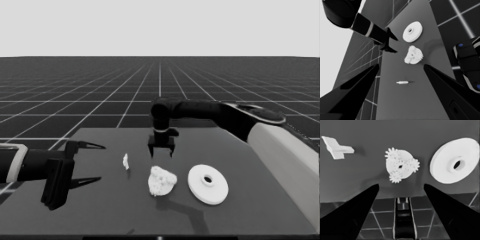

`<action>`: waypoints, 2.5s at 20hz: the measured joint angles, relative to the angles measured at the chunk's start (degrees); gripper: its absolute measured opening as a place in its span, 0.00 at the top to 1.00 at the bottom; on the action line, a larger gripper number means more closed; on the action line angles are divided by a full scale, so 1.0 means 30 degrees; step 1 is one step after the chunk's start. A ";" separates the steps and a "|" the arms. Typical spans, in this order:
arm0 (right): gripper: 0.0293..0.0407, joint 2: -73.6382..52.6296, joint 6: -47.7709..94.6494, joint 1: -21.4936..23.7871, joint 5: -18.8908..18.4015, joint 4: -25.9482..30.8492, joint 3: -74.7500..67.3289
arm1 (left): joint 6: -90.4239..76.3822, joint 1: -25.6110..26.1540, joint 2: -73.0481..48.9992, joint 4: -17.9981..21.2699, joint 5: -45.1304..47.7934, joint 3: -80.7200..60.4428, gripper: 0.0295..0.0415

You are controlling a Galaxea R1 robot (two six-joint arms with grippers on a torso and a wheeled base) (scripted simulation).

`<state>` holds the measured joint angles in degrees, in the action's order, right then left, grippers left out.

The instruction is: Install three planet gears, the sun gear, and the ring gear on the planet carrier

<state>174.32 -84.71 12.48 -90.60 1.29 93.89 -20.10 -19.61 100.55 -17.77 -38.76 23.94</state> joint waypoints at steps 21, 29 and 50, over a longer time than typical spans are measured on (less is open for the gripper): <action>0.19 -1.2883 0.6603 0.1401 -0.0342 0.1106 -0.8641 | 0.0000 0.0000 0.0000 0.0000 0.0000 0.0000 0.25; 0.19 -1.1761 0.6857 -0.6018 0.2585 -0.5453 -0.6090 | 0.0000 0.0000 0.0000 0.0000 0.0000 0.0000 0.25; 0.51 -1.2347 0.6222 0.0774 -0.0385 0.0693 -0.7573 | 0.0000 0.0000 0.0000 0.0000 0.0000 0.0000 0.25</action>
<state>137.28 -66.04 14.80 -91.76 3.37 71.17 -20.10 -19.61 100.55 -17.77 -38.76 23.94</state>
